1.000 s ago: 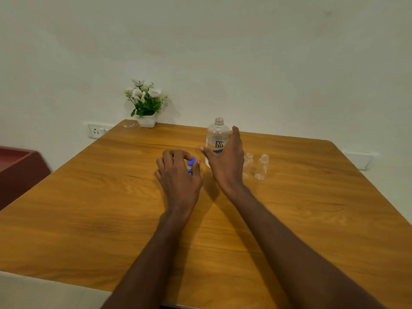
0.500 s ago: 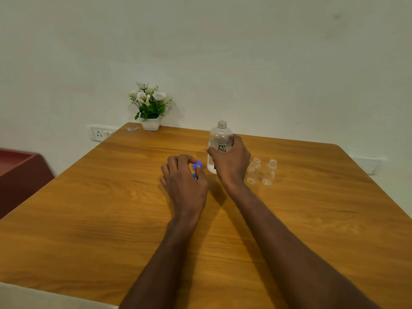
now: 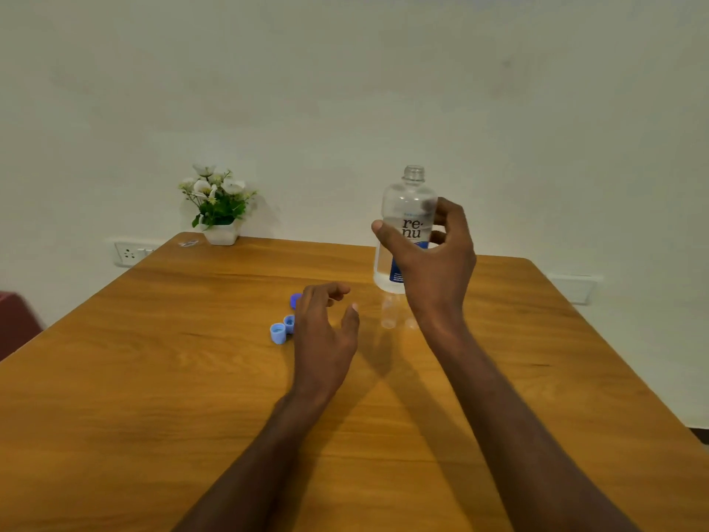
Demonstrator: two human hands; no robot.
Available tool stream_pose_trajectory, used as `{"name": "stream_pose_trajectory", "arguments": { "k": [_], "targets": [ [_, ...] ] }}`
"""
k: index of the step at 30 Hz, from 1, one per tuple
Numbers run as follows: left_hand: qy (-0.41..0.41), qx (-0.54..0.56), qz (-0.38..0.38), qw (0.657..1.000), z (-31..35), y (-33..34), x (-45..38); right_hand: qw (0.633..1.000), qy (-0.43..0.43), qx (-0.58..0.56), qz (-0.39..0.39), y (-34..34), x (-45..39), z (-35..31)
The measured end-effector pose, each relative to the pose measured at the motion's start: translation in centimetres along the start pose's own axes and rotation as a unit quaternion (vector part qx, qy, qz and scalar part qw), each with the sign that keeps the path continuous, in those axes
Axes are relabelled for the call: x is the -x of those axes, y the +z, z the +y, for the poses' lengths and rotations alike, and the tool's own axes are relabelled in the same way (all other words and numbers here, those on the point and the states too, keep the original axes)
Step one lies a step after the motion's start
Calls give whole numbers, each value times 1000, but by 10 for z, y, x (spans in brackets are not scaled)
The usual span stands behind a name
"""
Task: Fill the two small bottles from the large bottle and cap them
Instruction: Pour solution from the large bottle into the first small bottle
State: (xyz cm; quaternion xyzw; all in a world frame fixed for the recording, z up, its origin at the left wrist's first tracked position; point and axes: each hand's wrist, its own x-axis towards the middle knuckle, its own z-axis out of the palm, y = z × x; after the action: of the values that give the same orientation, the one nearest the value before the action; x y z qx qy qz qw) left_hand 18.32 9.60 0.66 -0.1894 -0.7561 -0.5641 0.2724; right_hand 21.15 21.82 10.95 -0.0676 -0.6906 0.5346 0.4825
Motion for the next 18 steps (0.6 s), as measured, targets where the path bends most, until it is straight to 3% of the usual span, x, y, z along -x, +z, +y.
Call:
{"name": "stream_pose_trajectory", "arguments": {
  "k": [4,13,18],
  "targets": [
    [-55,54,-81,994,4,24,-2,1000,-20,-4,20,-30,-15,2],
    [-130,-20,-180,975,-9,58,-23,998,-9,-4,68,-55,-37,46],
    [-135,-68,-170,974,-18,70,-28,998,12,7,69,-59,-45,78]
  ]
}}
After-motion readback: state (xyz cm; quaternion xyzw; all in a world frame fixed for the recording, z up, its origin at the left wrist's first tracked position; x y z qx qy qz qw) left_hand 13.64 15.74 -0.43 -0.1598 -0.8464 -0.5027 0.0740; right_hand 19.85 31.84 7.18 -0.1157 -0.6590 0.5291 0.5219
